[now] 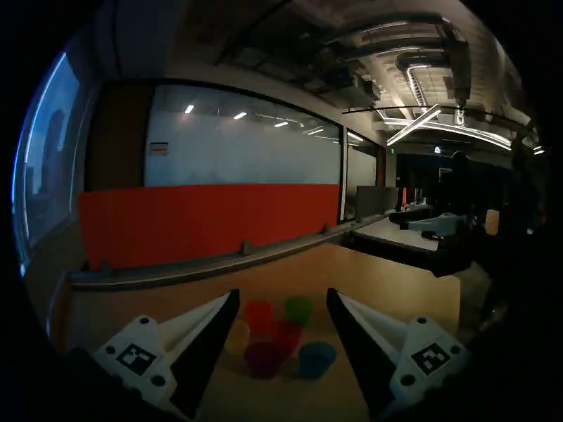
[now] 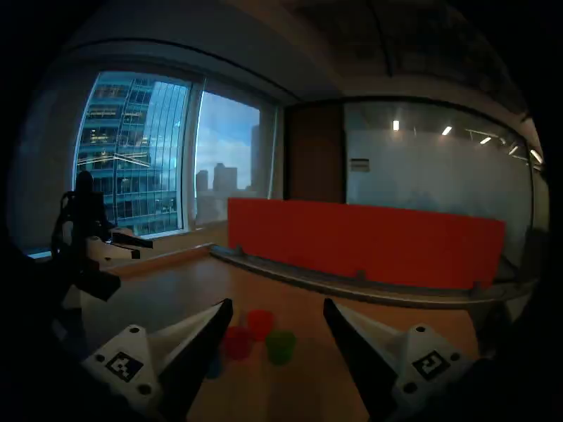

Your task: Pour water

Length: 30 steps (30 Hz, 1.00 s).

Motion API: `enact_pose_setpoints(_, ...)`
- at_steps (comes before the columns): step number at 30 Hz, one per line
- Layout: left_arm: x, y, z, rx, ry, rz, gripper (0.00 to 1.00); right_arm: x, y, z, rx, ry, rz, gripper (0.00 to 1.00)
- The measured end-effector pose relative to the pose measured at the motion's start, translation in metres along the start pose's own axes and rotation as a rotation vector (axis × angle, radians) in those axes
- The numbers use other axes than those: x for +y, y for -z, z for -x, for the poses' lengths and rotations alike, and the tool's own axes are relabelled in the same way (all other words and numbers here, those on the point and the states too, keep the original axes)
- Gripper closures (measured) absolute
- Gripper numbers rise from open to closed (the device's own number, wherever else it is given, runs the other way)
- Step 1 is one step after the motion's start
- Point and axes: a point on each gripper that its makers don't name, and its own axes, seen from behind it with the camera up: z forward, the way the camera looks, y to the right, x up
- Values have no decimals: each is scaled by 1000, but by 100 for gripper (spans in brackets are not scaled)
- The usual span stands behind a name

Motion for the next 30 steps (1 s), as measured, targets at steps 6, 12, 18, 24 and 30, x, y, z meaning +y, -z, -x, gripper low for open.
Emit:
enact_pose_setpoints(6,6,-5,16,-34,-24,29,9,-2,-3,9,-30,19,-8,0)
enact_pose_setpoints(12,13,-11,35,-67,-43,66,9,-3,-8,23,-63,26,-16,0)
enact_pose_setpoints(18,18,-19,58,-103,-60,88,9,1,-14,41,-99,40,-6,0)
enact_pose_setpoints(24,23,-29,88,-158,-73,105,9,5,-19,55,-118,50,4,0)
enact_pose_setpoints(30,35,-40,117,-206,-99,142,9,8,-24,66,-137,58,6,0)
